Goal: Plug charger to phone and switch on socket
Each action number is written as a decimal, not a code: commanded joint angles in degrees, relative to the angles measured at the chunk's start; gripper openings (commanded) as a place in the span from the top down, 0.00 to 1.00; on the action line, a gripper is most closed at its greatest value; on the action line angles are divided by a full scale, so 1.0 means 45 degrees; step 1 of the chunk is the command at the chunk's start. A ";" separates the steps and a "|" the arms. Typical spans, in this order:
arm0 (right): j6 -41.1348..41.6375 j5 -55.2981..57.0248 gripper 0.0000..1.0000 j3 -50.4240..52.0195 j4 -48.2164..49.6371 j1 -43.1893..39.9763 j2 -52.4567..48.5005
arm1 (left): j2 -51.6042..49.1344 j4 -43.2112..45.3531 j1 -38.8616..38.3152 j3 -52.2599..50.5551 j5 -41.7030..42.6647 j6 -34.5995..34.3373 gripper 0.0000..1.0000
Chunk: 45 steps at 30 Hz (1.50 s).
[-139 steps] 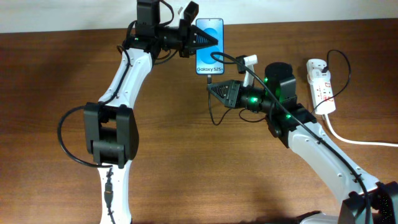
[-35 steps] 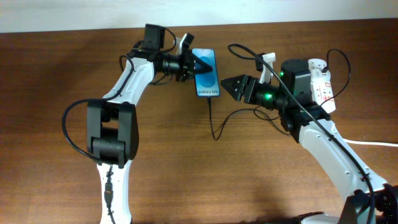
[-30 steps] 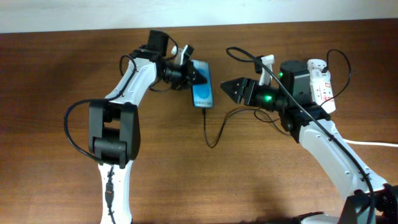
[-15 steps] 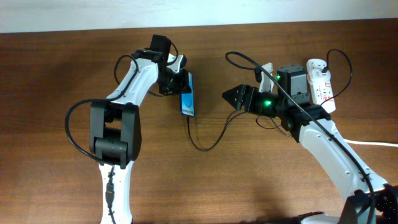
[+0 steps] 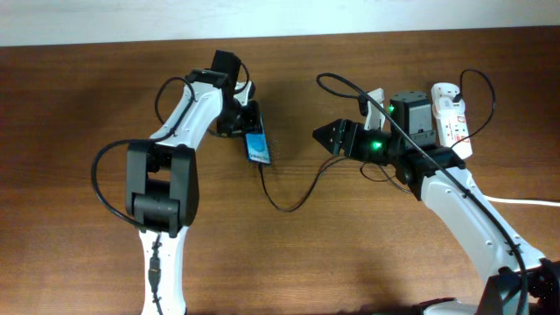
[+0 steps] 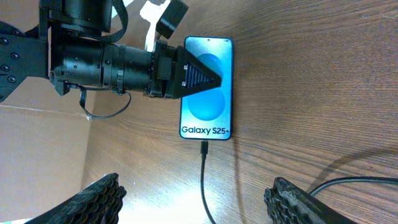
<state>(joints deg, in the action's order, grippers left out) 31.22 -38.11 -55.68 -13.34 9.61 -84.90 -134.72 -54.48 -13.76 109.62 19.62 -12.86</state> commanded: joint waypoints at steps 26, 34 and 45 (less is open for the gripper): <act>-0.1996 0.2045 0.19 -0.1423 -0.2710 -0.0044 0.0952 | 0.0568 -0.2535 0.0359 0.3483 -0.3555 0.0136 0.37; -0.3876 0.7611 0.07 -0.9933 -1.1147 -0.1117 0.1054 | 0.3483 -0.4396 0.0442 0.6868 -0.3560 0.1137 0.22; -0.4269 0.3842 0.00 -1.0768 -1.0856 -1.1706 -0.2302 | 0.3706 -0.4401 0.0427 0.6863 -0.3560 0.1593 0.01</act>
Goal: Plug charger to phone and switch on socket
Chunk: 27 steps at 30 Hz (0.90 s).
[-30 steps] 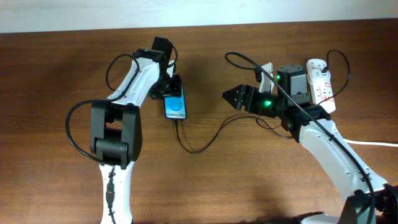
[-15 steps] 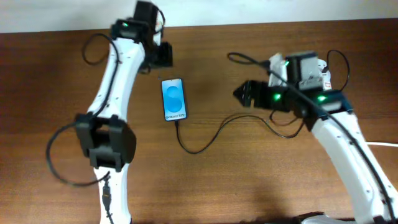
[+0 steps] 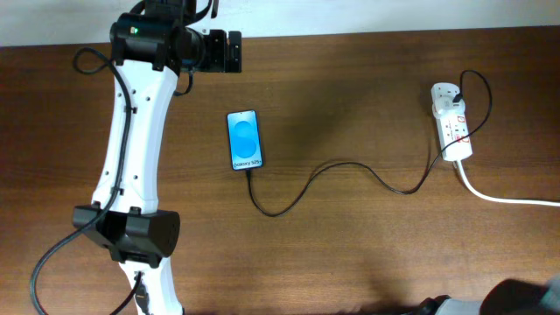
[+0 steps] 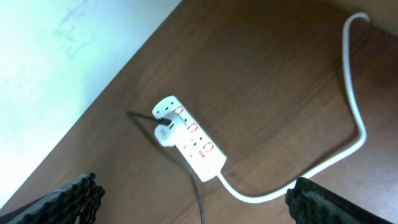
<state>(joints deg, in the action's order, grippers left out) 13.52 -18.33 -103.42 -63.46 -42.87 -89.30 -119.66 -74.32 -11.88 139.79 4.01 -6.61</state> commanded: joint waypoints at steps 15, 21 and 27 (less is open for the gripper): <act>-0.2001 0.0389 0.01 -0.0141 0.2642 0.1622 -0.6615 | 0.0359 0.0010 0.0010 0.0160 -0.0092 0.0204 0.01; -0.1613 0.0831 0.01 -0.0136 0.2725 0.1943 -0.7771 | 0.0359 0.0005 0.0010 0.0160 -0.0092 0.0204 0.01; -0.1574 0.0476 0.01 -0.0010 0.3002 0.2021 -0.8782 | 0.0359 0.0010 0.0010 0.0160 -0.0092 0.0204 0.01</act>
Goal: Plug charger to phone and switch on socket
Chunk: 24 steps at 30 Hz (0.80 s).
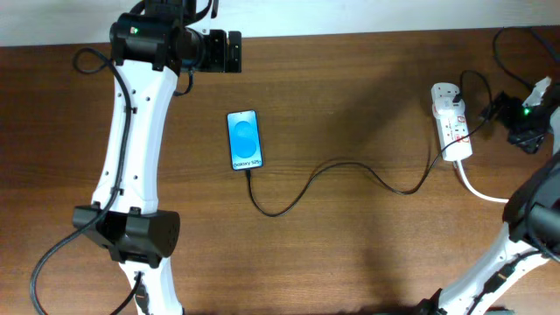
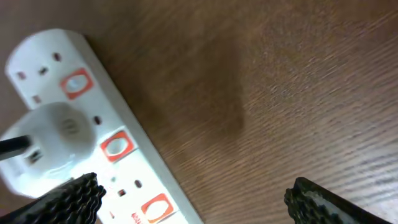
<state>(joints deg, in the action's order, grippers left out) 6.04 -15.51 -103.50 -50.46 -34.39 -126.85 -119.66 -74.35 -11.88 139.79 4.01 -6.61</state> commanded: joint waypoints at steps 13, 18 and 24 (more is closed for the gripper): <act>0.0034 0.0223 0.01 0.0170 0.0991 0.0996 -0.1292 | 0.0359 0.0015 0.0010 0.0160 -0.0092 0.0204 0.01; 0.0039 0.0214 0.01 0.0214 0.0743 0.1001 -0.1297 | 0.0359 0.0015 0.0000 0.0160 -0.0092 0.0204 0.01; 0.0044 0.0223 0.01 0.0389 0.0607 0.1642 -0.1331 | 0.0359 0.0015 0.0000 0.0160 -0.0092 0.0204 0.01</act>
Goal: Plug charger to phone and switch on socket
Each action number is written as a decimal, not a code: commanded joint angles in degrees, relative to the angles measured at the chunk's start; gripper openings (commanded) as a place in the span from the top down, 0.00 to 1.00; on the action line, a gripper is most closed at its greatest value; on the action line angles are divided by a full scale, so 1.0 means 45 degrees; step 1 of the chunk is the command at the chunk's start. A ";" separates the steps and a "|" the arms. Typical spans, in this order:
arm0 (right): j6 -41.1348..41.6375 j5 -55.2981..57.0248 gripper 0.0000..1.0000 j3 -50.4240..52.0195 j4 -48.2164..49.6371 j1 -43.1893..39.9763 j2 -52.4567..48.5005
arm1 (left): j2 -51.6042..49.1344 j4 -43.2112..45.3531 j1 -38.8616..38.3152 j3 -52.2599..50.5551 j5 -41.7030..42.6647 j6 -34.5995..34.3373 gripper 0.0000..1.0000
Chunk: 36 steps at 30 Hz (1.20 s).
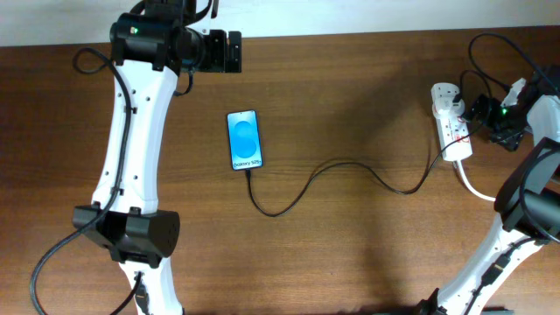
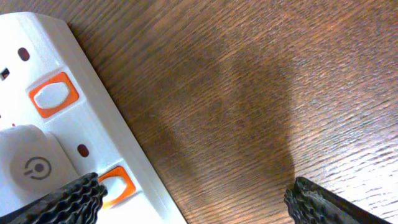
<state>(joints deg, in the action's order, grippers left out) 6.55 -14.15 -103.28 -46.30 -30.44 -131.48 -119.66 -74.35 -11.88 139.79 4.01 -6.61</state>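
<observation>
The phone (image 1: pixel 245 140) lies face up with a blue screen, and the black charger cable (image 1: pixel 332 171) is plugged into its bottom end. The cable runs right to a white charger plug (image 2: pixel 28 168) seated in the white power strip (image 1: pixel 449 122). My right gripper (image 1: pixel 484 111) is at the strip's right side, low over it and open (image 2: pixel 199 205). Its left fingertip (image 2: pixel 74 199) is right beside an orange switch (image 2: pixel 118 182) next to the plug. Another orange switch (image 2: pixel 53 94) lies further along. My left gripper (image 1: pixel 229 52) is raised at the table's far edge, away from the phone.
The strip's white mains lead (image 1: pixel 503 199) runs off to the right edge. Black arm cables (image 1: pixel 490 52) loop above the strip. The left arm's white links (image 1: pixel 131 149) span the table's left side. Bare wood (image 2: pixel 261 93) lies between the right fingers.
My right gripper has moved left, closer to the power strip. The strip fills more of the wrist view, and the left fingertip is now beside the orange switch by the plug. The left arm is unmoved.
First my left gripper was at the phone and my right gripper was open just below it, cable in the phone. Then the left arm stood at the far edge and the right wrist saw the strip from afar. Later the right gripper was beside the strip, now nearer.
</observation>
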 commanded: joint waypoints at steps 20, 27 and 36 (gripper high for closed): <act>0.1001 -0.0364 0.02 -0.1122 -0.1914 -0.0947 0.0913 | 0.0359 0.0015 0.0000 0.0160 -0.0092 0.0204 0.01; 0.1039 -0.0427 0.02 -0.1122 -0.2380 -0.1719 0.4925 | 0.0359 0.0015 0.0000 0.0160 -0.0092 0.0204 0.01; -0.2181 -0.0709 0.02 -0.1122 -0.3730 0.2633 1.0924 | 0.0359 0.0015 0.0000 0.0160 -0.0092 0.0204 0.01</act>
<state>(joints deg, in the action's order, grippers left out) 1.37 -16.93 -107.81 -61.14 -23.79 -84.55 -119.63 -74.32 -11.88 139.79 4.01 -6.61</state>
